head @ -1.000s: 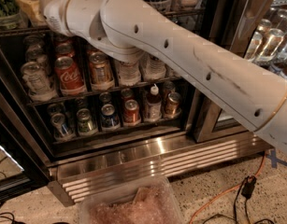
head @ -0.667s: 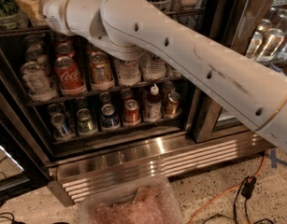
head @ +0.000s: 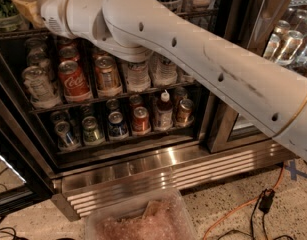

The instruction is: Pick water bottle from top shelf of fridge

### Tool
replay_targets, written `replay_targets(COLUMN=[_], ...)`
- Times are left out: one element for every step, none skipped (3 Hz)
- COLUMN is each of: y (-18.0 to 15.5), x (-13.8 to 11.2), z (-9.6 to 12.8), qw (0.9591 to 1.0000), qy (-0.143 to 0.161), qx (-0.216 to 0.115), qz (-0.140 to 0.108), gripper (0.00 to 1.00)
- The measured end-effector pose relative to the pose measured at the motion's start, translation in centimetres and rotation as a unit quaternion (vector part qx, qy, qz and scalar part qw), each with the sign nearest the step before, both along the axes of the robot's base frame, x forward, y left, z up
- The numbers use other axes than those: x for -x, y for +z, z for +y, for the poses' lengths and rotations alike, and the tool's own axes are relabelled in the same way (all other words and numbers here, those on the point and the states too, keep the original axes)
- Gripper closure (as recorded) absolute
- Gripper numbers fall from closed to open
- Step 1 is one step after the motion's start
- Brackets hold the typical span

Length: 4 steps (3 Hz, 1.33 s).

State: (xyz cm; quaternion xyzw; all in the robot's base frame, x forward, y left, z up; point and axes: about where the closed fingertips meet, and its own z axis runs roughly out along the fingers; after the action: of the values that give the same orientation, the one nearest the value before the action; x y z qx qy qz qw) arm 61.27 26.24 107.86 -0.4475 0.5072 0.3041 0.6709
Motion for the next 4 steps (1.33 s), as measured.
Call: replay_targets(y=[0.0, 0.4, 0.4, 1.1], x=[-0.2, 0.2, 0.3, 1.0], z=[-0.1, -0.3, -1.0, -1.4], qw=[1.0, 0.9999, 0.9996, 0.9989], qy=[0.0, 0.0, -0.003, -0.003], qx=[0.0, 0.007, 0.02, 0.032], qz=[0.0, -0.009, -0.021, -0.034], gripper=[1.0, 1.0, 1.0, 1.0])
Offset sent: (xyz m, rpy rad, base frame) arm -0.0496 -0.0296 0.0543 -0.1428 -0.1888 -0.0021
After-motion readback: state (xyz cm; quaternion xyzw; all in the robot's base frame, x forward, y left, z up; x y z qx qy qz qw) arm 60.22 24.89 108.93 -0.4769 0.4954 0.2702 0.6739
